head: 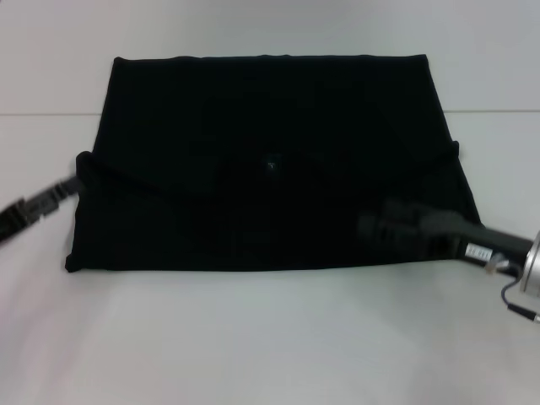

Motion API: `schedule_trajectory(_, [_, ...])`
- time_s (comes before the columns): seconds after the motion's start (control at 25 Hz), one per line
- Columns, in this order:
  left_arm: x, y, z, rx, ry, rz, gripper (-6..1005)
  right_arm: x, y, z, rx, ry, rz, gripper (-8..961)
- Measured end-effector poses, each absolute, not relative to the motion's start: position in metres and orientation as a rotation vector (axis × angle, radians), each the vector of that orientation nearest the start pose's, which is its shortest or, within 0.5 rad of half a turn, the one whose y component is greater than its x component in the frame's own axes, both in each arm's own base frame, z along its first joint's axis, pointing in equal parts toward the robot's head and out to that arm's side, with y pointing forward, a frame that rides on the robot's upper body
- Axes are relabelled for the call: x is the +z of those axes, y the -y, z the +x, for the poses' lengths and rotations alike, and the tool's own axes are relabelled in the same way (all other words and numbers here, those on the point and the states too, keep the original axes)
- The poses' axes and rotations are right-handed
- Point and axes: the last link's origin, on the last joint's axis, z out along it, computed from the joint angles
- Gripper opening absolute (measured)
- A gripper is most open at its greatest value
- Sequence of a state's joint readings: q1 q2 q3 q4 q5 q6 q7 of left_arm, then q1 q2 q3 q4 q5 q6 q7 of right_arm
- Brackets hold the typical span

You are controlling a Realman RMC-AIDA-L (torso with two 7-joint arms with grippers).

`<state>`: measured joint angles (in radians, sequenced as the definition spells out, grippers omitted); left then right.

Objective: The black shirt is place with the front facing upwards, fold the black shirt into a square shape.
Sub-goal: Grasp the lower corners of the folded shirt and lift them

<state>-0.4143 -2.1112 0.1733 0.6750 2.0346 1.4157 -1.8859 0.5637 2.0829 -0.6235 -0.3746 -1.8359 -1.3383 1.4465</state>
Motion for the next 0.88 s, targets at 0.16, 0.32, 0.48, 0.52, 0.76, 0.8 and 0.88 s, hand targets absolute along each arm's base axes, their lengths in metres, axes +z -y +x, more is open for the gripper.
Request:
schedule_trajectory(0.16, [0.056, -0.307, -0.357, -0.870, 1.572, -1.898, 916, -0.043, -0.331, 0.274, 0.802, -0.973, -2.561, 885])
schedule_trajectory(0.32, [0.053, -0.315, -0.358, -0.744, 1.592, -1.950, 922, -0.052, -0.322, 0.269, 0.757, -0.882, -2.673, 886])
schedule_trajectory(0.48, [0.053, -0.324, -0.359, -0.683, 1.564, -1.947, 922, -0.058, -0.318, 0.267, 0.744, -0.838, -2.716, 886])
schedule_trajectory(0.52, [0.053, -0.326, -0.360, -0.667, 1.557, -1.938, 922, -0.059, -0.317, 0.267, 0.743, -0.836, -2.719, 886])
schedule_trajectory(0.76, [0.045, -0.336, -0.365, -0.590, 1.532, -1.912, 923, -0.061, -0.317, 0.266, 0.739, -0.843, -2.724, 886])
schedule_trajectory(0.8, [0.043, -0.337, -0.365, -0.585, 1.533, -1.913, 923, -0.061, -0.317, 0.266, 0.739, -0.844, -2.724, 885])
schedule_trajectory(0.88, [0.039, -0.340, -0.364, -0.576, 1.526, -1.919, 923, -0.061, -0.317, 0.265, 0.741, -0.845, -2.725, 885])
